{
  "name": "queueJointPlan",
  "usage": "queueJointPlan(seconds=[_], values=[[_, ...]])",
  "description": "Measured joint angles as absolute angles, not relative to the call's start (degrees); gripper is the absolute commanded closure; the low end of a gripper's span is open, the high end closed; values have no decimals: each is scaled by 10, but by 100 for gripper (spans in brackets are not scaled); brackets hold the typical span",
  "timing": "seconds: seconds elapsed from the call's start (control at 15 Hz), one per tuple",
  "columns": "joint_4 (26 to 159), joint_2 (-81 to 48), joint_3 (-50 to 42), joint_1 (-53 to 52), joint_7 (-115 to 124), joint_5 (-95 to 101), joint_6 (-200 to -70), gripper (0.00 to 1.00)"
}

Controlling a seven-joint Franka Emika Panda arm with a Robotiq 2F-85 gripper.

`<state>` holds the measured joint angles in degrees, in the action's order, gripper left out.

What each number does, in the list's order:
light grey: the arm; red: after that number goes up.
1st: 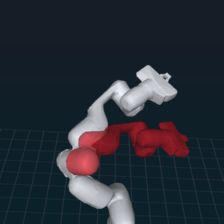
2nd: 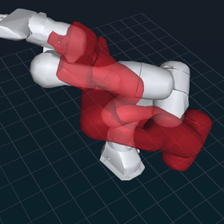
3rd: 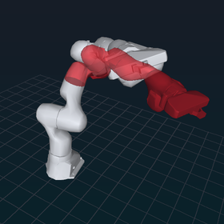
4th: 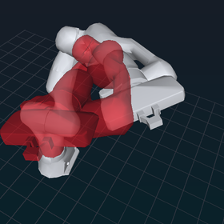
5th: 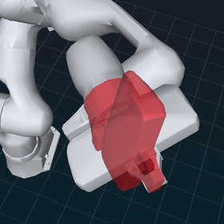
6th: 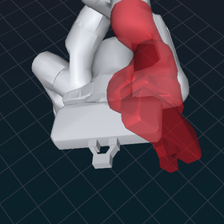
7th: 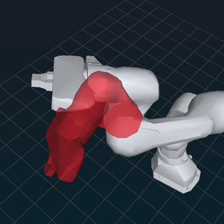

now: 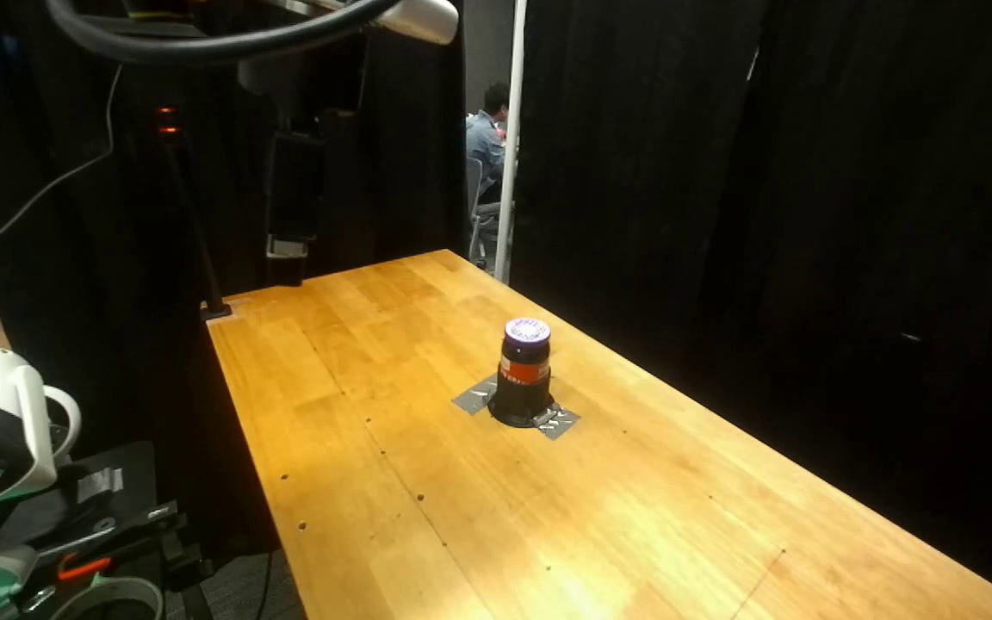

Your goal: Put a rubber band around the base of the cup

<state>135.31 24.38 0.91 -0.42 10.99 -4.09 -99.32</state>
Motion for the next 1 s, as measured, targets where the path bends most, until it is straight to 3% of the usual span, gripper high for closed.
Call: queueJointPlan(seconds=[0.33,1.0], values=[[1314,198,47,-12,110,-23,-1076,0],[1062,-135,67,-33,141,44,-1239,0]])
